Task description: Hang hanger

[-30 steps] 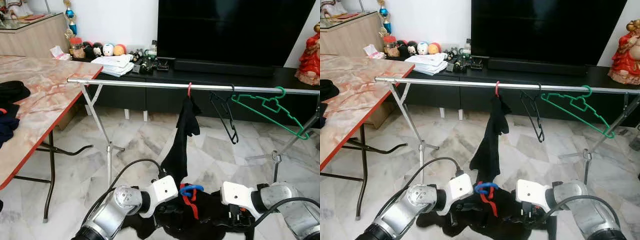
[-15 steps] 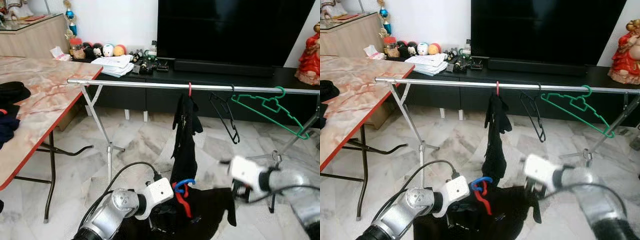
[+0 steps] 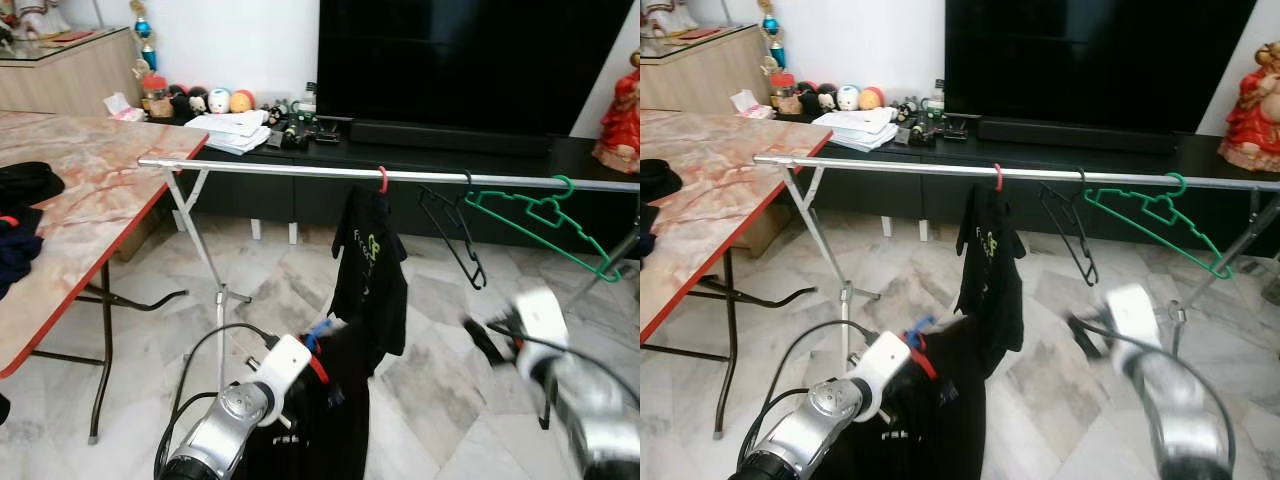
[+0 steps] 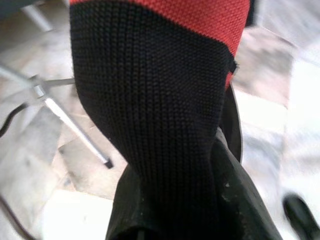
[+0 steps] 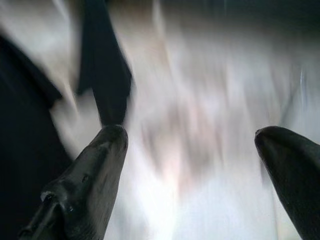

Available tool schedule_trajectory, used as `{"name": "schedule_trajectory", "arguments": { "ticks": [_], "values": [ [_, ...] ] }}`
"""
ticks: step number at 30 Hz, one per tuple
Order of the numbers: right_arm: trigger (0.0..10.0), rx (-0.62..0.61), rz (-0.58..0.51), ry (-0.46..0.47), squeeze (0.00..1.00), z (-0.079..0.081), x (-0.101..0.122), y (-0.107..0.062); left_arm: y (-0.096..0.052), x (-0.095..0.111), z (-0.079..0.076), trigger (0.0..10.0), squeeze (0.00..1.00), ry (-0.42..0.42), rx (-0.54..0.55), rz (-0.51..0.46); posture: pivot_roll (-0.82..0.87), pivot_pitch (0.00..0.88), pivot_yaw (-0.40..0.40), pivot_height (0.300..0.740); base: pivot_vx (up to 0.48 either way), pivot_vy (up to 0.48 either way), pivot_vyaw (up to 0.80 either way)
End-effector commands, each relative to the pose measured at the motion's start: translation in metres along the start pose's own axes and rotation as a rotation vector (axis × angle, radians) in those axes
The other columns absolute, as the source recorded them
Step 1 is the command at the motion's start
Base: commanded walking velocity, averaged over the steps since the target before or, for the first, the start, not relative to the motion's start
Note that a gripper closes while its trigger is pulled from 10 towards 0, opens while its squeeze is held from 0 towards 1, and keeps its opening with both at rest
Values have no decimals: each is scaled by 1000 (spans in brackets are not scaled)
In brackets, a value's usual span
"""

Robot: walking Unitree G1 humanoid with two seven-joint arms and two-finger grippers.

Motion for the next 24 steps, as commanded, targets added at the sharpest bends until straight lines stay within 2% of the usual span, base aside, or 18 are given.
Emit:
{"name": "schedule_trajectory", "arguments": {
  "ticks": [1,3,4,5,7,9,12,15,20,24],
  "values": [
    [10000,-14,104,43,0,14,-30,-2,1,16,4,10000,0,-44,39,-84,-33,0,9,740,0,0,0],
    [10000,3,188,70,0,31,-55,-6,1,18,6,10000,0,-67,56,-106,-33,0,15,740,0,0,0],
    [10000,3,188,70,0,31,-55,-6,1,18,6,10000,0,-67,56,-106,-33,0,15,740,0,0,0],
    [10000,13,276,104,0,48,-79,-12,-1,18,11,10000,0,-103,81,-124,-27,0,20,740,0,0,0],
    [10000,6,345,162,0,64,-99,-19,-3,17,16,10000,0,-120,101,-134,-13,0,20,740,0,0,0],
    [10000,-6,400,203,0,78,-113,-26,-5,17,19,10000,0,-152,115,-146,12,0,10,740,0,0,0],
    [10000,29,436,203,0,96,-122,-31,-5,19,25,10000,0,-194,126,-175,26,0,4,740,0,0,0],
    [10000,39,436,205,0,101,-122,-31,-4,19,26,10000,0,-204,124,-170,15,0,12,740,0,0,0],
    [10000,56,432,138,0,99,-118,-28,-2,17,24,10000,0,-167,93,-141,-5,0,19,740,311,0,0],
    [10000,43,433,163,0,98,-119,-29,-1,14,25,10000,0,-174,107,-127,-2,0,14,740,329,0,0]
  ]
}}
Point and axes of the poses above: a point about 5 cm out from each wrist's last joint towards the gripper, its own y axis pointing out of the wrist towards the gripper, its own x axis along the axis of the wrist's last joint, z = x × y, the point moved 1 cm from there along y, pointing out of the wrist towards the gripper, and after that the axes turned 9 degrees about -y, right-handed, at the moved point
